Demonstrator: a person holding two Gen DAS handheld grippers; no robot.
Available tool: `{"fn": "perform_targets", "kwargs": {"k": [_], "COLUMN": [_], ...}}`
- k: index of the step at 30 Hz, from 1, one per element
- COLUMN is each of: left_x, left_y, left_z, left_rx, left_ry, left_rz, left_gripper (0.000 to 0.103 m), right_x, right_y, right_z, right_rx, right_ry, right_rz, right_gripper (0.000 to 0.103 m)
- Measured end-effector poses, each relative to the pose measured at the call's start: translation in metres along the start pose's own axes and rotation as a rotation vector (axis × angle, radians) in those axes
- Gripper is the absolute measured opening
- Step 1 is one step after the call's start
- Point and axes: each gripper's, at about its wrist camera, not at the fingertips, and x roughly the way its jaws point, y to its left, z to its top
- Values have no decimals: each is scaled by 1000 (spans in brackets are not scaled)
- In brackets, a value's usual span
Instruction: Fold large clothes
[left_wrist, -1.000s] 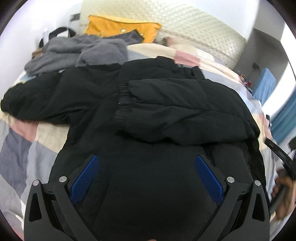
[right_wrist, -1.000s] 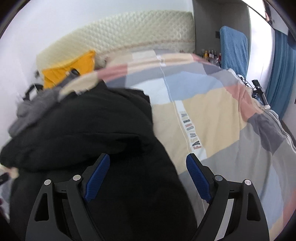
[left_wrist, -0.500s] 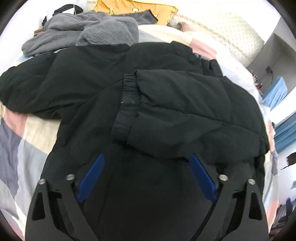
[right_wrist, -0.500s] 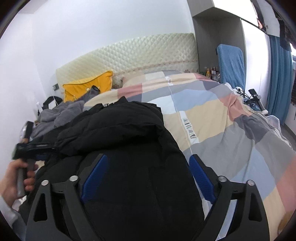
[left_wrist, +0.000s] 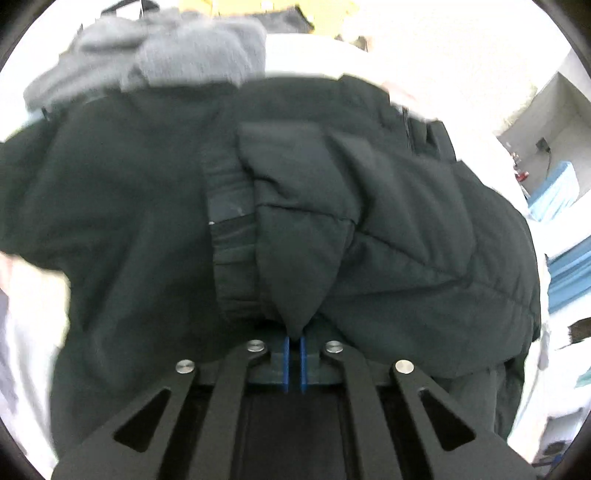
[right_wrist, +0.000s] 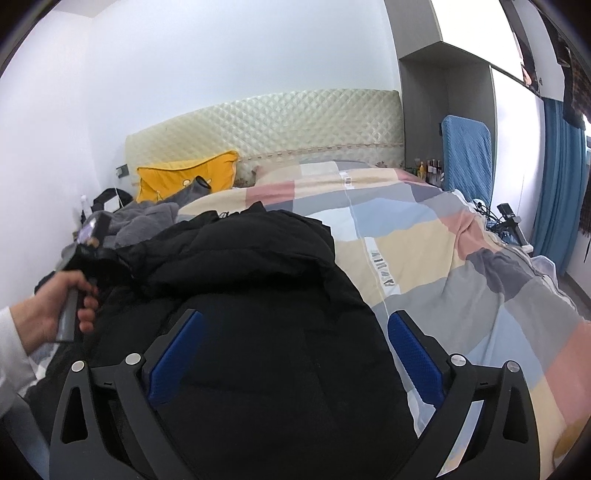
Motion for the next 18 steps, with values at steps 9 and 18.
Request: {"fn": "perform_targets", "kwargs": {"k": [9,18], "left_x": [-43,-128], "left_y": [16,88], "left_z": [15,41], "left_rx": [66,56], "left_ry": [-36,-160], "left_rz": [-58,-58], "left_gripper": [24,76], "right_x": [-6,-6], "right_y": [3,11], "right_z": [0,-1], "right_rx": [-8,-41], "right_ry": [-52,-65], "right_rz": [11,-1], "right_gripper": [100,100]}}
